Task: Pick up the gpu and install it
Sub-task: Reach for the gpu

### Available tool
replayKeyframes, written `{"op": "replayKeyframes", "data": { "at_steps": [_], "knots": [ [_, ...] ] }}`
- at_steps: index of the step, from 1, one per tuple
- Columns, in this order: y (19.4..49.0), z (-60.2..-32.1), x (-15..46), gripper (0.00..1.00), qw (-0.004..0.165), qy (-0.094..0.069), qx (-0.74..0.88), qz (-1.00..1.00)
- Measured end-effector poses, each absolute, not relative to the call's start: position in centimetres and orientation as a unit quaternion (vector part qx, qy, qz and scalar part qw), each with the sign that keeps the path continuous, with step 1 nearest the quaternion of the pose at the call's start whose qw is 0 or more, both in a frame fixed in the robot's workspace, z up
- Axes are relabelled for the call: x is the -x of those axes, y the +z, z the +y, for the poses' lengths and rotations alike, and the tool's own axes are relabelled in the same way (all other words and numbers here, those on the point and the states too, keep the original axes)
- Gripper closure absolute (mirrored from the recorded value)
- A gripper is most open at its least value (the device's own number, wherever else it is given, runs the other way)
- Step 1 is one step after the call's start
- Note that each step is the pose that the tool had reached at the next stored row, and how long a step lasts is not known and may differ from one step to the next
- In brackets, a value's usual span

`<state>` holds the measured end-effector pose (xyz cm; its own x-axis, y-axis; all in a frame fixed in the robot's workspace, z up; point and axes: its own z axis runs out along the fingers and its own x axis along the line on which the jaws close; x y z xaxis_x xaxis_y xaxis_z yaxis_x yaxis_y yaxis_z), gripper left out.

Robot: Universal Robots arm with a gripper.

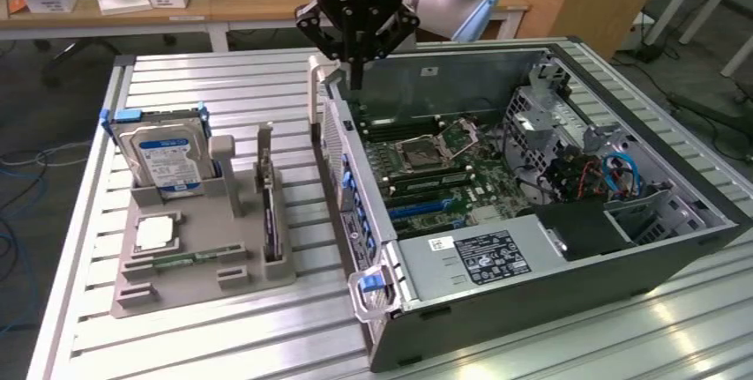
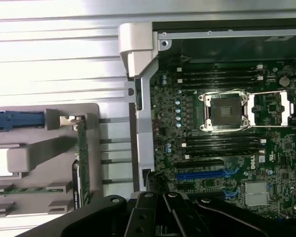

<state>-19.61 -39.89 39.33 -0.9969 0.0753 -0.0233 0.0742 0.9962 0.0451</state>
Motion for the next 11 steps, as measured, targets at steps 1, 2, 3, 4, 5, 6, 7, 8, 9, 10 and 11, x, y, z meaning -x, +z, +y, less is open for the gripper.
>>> {"op": "replayKeyframes", "data": {
  "at_steps": [1,2,3,4,5,6,7,8,9,10,11],
  "knots": [
    [39.3,-39.9,19.9,0.9,0.012,0.022,-0.037,0.999],
    [39.3,-39.9,20.3,0.9,0.012,0.022,-0.037,0.999],
    [39.3,-39.9,20.6,0.9,0.012,0.022,-0.037,0.999],
    [39.3,-39.9,20.9,0.9,0.013,0.022,-0.037,0.999],
    [39.3,-39.9,21.2,0.9,0.012,0.022,-0.037,0.999],
    [39.3,-39.9,21.5,0.9,0.013,0.022,-0.037,0.999],
    [39.3,-39.9,21.9,0.9,0.012,0.022,-0.037,0.999],
    [39.3,-39.9,22.2,0.9,0.012,0.022,-0.037,0.999],
    [39.3,-39.9,22.6,0.9,0.012,0.022,-0.037,0.999],
    [39.3,-39.9,22.9,0.9,0.013,0.022,-0.037,0.999],
    [39.3,-39.9,23.2,0.9,0.012,0.022,-0.037,0.999]
  ]
}}
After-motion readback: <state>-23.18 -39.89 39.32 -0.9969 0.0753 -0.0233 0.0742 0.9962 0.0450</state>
